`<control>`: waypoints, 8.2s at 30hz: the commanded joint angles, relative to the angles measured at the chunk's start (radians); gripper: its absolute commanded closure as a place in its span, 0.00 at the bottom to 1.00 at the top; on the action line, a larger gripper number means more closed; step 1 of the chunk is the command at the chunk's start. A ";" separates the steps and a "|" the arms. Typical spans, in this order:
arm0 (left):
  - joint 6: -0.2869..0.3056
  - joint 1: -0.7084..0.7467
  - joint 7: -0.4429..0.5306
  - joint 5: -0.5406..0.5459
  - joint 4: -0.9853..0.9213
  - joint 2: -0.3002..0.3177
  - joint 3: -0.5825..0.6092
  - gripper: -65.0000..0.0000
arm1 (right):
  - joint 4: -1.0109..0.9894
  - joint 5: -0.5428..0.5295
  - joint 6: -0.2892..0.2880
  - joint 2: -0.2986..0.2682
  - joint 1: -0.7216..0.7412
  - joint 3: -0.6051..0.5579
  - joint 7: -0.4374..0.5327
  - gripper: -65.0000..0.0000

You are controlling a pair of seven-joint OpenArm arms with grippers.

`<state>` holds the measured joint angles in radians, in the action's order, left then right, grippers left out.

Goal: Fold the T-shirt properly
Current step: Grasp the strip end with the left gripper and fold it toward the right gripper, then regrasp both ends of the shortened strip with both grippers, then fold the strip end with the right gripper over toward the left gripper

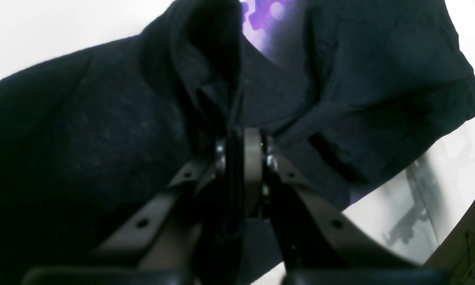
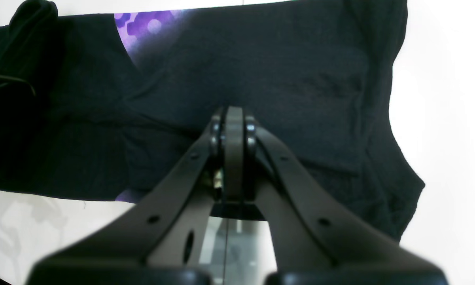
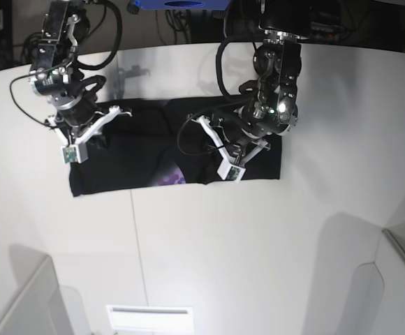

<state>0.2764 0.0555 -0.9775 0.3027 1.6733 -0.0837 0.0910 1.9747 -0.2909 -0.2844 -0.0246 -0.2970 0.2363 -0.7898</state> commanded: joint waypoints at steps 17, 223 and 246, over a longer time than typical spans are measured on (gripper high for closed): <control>0.004 -0.013 0.018 0.017 0.017 -0.024 0.005 0.48 | 0.015 -0.011 0.003 -0.005 0.008 0.002 0.020 1.00; 0.160 0.137 0.266 0.010 -0.121 0.213 -0.276 1.00 | -0.188 -0.298 0.434 0.078 0.232 -0.627 0.056 1.00; 0.160 0.209 0.265 0.016 -0.080 0.229 -0.340 1.00 | -0.186 -0.293 0.437 0.079 0.236 -0.700 0.062 1.00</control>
<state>0.4511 0.2600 -0.6666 0.3519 1.5887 0.1371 -0.2493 1.7733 -0.5713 0.1600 0.0444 -0.0757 -0.4648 -0.7479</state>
